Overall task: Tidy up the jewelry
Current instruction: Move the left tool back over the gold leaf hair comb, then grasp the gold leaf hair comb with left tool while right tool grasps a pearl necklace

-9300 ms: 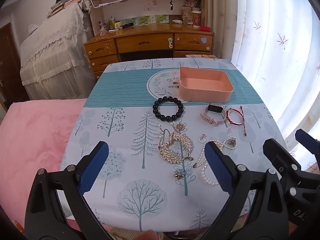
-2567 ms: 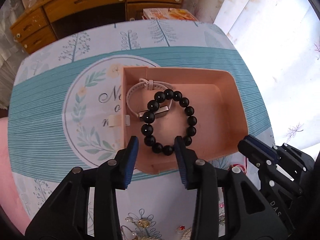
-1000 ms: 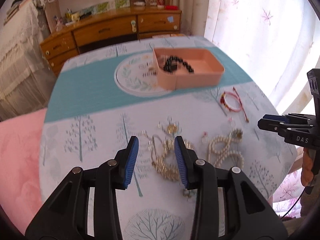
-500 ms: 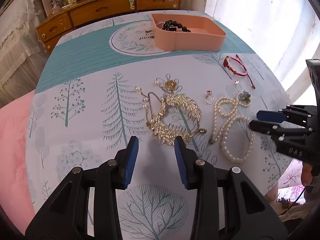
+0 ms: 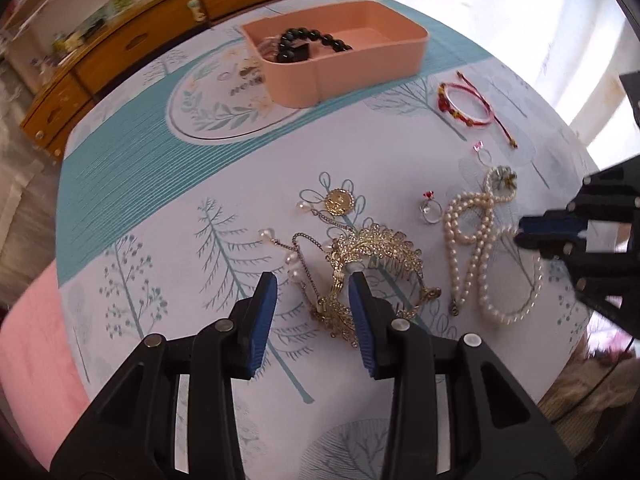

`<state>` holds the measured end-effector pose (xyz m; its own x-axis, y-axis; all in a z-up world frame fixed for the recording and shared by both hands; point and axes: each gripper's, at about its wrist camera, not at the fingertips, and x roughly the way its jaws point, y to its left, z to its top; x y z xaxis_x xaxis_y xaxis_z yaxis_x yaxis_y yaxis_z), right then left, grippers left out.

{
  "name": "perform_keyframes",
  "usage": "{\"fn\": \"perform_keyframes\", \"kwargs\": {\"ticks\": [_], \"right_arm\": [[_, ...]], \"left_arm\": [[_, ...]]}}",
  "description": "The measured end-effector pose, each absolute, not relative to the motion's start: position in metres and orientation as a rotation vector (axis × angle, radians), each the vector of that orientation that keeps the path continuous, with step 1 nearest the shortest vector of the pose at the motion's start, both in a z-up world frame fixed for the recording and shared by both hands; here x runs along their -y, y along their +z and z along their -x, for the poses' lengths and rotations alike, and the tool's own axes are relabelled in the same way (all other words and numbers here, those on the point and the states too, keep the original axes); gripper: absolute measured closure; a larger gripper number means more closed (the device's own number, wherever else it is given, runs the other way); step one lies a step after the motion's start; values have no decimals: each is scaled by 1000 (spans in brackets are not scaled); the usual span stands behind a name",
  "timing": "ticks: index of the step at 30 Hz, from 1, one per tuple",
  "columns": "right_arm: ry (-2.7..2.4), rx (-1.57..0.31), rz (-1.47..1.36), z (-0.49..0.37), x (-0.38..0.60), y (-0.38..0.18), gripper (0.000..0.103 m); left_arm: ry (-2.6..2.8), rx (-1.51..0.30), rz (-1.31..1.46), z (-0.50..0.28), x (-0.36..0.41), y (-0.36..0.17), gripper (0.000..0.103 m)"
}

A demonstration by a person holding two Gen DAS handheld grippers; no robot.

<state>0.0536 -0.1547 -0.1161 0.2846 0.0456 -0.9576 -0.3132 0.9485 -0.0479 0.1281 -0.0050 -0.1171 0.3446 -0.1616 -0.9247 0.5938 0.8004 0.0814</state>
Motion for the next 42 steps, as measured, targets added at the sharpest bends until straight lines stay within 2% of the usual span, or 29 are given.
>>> {"fn": "perform_keyframes", "kwargs": {"ticks": [11, 13, 17, 23, 31, 33, 38, 42], "right_arm": [[232, -1241, 120, -35, 177, -114, 96], [233, -1237, 117, -33, 178, -113, 96], [239, -1231, 111, -31, 179, -115, 96], [247, -1230, 74, -30, 182, -115, 95], [255, -1227, 41, -29, 186, -114, 95], [258, -1228, 28, -30, 188, -114, 95], [255, -1230, 22, -31, 189, -114, 96], [246, -1227, 39, -30, 187, -109, 96]], "left_arm": [[-607, -1150, -627, -131, 24, -130, 71], [-617, -1143, -659, -130, 29, -130, 73], [-627, -1144, -707, -128, 35, -131, 87], [-683, -1169, -743, -125, 44, -132, 89], [-691, -1228, -713, -132, 43, -134, 89], [-692, -1248, -684, -134, 43, -135, 97], [-652, -1289, -573, -142, 37, -135, 98], [-599, -1253, -550, -137, 33, -124, 98]]}}
